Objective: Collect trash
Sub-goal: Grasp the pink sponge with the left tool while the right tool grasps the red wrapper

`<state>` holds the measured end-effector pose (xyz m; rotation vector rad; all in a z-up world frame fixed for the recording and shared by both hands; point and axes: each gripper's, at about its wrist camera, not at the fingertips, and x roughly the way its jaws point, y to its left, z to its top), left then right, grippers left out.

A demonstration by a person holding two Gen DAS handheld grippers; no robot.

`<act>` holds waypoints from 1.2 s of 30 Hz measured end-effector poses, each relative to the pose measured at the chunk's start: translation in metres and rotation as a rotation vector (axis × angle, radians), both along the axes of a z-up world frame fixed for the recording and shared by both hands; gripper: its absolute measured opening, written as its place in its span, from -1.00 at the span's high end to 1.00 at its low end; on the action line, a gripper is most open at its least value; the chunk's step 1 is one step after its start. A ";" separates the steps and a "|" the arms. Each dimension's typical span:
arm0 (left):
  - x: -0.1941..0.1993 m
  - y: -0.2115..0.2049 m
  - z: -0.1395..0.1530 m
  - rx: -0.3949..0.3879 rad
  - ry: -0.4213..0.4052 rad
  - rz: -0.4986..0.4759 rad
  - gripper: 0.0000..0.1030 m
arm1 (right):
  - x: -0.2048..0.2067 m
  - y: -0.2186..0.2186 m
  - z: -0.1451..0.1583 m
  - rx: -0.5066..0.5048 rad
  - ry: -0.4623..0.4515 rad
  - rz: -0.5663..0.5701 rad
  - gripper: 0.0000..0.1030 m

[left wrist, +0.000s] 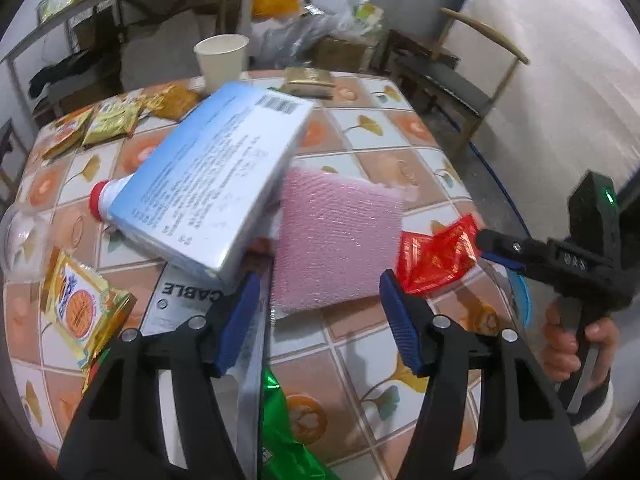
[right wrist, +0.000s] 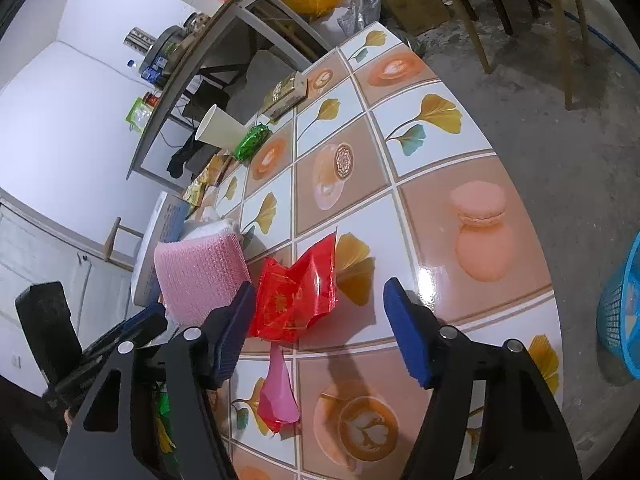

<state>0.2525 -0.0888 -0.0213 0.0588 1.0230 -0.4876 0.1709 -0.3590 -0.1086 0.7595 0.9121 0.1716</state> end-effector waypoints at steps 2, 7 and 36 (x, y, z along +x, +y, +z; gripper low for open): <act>0.006 0.003 -0.001 -0.018 0.041 0.038 -0.14 | 0.002 0.000 -0.002 -0.001 0.003 0.005 -0.16; 0.026 0.013 -0.006 -0.119 0.226 0.107 -0.16 | 0.003 0.001 -0.005 0.008 0.004 0.023 -0.03; 0.024 -0.006 0.002 -0.067 0.204 -0.020 0.49 | -0.002 -0.002 -0.009 0.056 -0.015 0.032 0.85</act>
